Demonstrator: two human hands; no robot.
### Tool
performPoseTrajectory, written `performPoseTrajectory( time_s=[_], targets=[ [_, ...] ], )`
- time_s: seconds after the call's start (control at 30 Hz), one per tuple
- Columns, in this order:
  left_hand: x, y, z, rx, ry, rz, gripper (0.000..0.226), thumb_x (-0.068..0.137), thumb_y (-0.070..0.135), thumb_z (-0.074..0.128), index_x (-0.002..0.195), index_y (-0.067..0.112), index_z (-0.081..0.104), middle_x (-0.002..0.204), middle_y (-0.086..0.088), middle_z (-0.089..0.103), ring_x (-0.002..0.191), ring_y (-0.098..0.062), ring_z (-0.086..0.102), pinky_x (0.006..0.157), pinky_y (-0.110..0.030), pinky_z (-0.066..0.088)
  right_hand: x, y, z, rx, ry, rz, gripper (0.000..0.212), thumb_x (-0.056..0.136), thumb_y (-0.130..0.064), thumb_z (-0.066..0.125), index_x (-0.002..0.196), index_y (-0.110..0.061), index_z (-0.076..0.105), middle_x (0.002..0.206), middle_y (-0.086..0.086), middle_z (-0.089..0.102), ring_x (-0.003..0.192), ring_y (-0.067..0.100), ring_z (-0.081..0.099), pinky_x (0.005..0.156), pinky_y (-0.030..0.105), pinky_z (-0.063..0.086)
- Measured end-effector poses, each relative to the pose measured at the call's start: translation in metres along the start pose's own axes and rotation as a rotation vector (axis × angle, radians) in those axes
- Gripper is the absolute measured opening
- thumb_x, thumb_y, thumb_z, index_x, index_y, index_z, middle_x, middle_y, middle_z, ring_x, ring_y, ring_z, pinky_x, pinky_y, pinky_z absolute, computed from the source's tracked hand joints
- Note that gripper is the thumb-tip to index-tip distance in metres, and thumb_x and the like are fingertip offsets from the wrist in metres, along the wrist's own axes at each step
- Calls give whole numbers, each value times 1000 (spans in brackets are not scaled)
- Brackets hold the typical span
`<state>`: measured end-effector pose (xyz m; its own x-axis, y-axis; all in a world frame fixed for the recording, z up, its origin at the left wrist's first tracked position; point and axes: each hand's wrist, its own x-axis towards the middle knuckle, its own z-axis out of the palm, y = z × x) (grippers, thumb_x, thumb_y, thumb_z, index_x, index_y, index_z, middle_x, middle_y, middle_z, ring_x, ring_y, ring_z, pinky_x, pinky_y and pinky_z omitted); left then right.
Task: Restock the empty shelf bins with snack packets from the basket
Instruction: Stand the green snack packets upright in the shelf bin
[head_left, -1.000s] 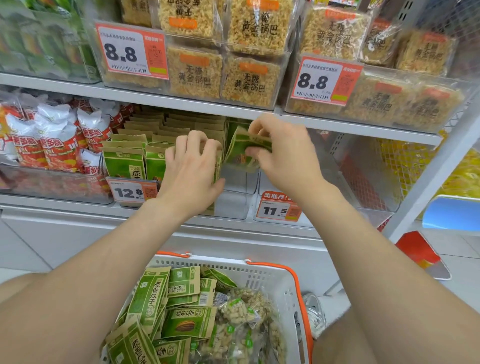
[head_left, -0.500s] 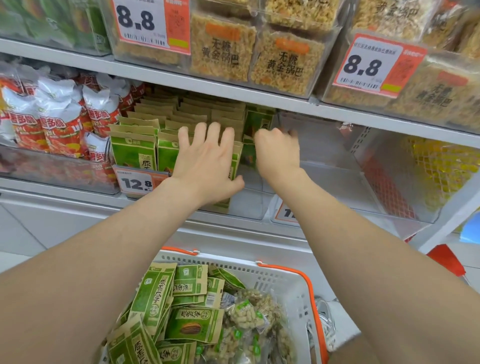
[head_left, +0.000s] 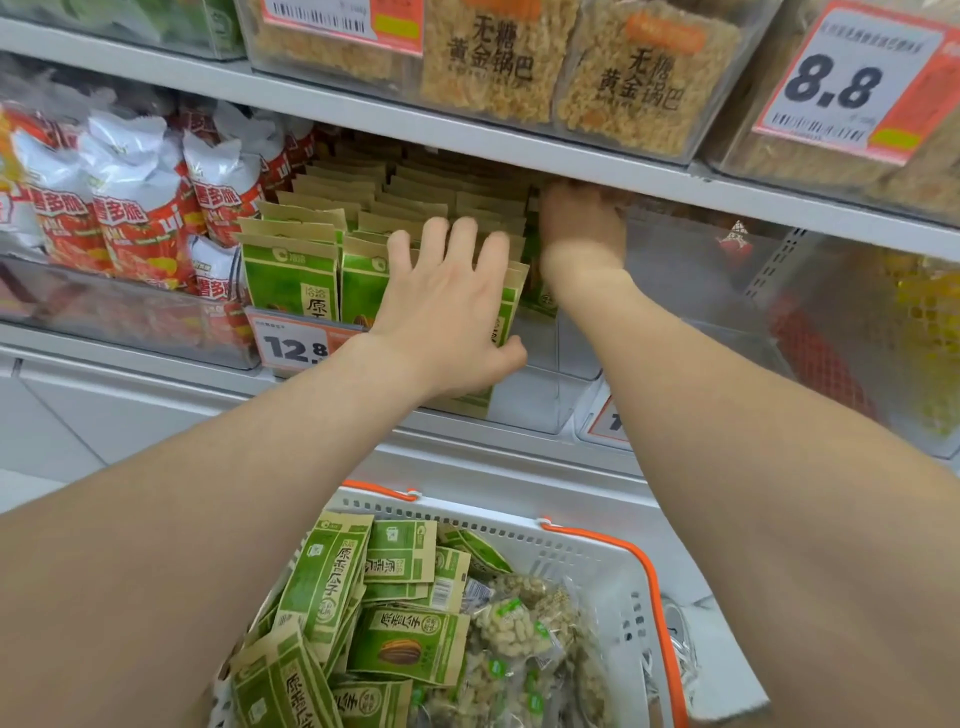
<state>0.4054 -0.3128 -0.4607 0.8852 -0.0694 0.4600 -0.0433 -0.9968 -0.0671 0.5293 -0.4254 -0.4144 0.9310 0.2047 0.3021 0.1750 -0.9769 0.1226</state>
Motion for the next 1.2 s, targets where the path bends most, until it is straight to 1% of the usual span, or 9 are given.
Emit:
performPoseTrajectory(
  time_s=[0.2, 0.33, 0.4, 0.63, 0.77, 0.9, 1.03, 1.1, 1.2],
  targets=[
    [-2, 1, 0, -8, 7, 3, 87, 73, 66, 53, 140, 12, 43, 137, -15, 47, 122, -38, 43, 98, -55, 35, -11, 1, 28, -382, -125, -114, 46, 106, -28, 46, 150, -17, 53, 166, 28, 17, 153, 49, 14, 124, 59, 17],
    [-3, -1, 1, -10, 13, 14, 86, 74, 66, 53, 141, 13, 42, 138, -15, 46, 123, -38, 43, 97, -54, 35, -2, 5, 59, -583, -226, -209, 75, 108, -46, 33, 167, -15, -3, 170, 25, -17, 157, 49, -7, 126, 62, 0],
    [-1, -3, 0, -10, 7, 26, 87, 75, 66, 53, 142, 13, 42, 140, -16, 45, 124, -38, 42, 98, -55, 35, 8, 6, 79, -642, -285, -192, 82, 106, -50, 33, 165, -20, -16, 171, 18, -20, 157, 47, -8, 126, 63, -1],
    [-1, -4, -1, -10, -12, 25, 88, 75, 65, 53, 146, 13, 40, 145, -17, 42, 128, -40, 40, 101, -56, 35, 10, 4, 90, -849, -345, -116, 107, 92, -61, 53, 161, -32, -23, 170, 17, -24, 152, 59, -13, 105, 84, -11],
    [-1, -3, -2, -14, -35, 24, 88, 76, 64, 53, 146, 12, 39, 146, -18, 41, 129, -40, 40, 102, -57, 34, -1, 1, 74, -846, -286, -168, 97, 98, -56, 45, 164, -18, -15, 171, 23, -14, 154, 57, -10, 119, 74, -1],
    [-4, -6, -5, -22, -58, 38, 89, 80, 63, 57, 149, 12, 36, 146, -18, 39, 130, -40, 40, 103, -56, 35, -18, 1, 52, -720, -279, -170, 87, 102, -57, 34, 166, -18, -11, 173, 18, -9, 157, 47, -12, 121, 71, -6],
    [-10, -6, -16, -81, -49, 47, 87, 82, 54, 68, 148, 8, 36, 144, -18, 39, 133, -40, 38, 111, -56, 31, -55, 7, 7, -575, -280, -287, 61, 106, -33, 42, 164, -20, 29, 169, 20, 24, 157, 48, 6, 122, 70, -6],
    [-17, -4, -25, -120, -27, 41, 86, 79, 45, 74, 147, 7, 38, 144, -18, 39, 134, -40, 36, 114, -55, 29, -77, 12, -14, -451, -196, -340, 42, 104, -24, 46, 144, -20, 58, 149, 17, 52, 146, 43, 33, 123, 65, 8],
    [-34, 4, -39, -116, 99, 32, 64, 75, 35, 76, 128, 12, 48, 125, -14, 45, 115, -37, 44, 94, -51, 42, -107, 17, -25, -307, 21, -422, 23, 95, -15, 56, 114, -14, 69, 120, 14, 63, 118, 37, 52, 103, 50, 37]
  ],
)
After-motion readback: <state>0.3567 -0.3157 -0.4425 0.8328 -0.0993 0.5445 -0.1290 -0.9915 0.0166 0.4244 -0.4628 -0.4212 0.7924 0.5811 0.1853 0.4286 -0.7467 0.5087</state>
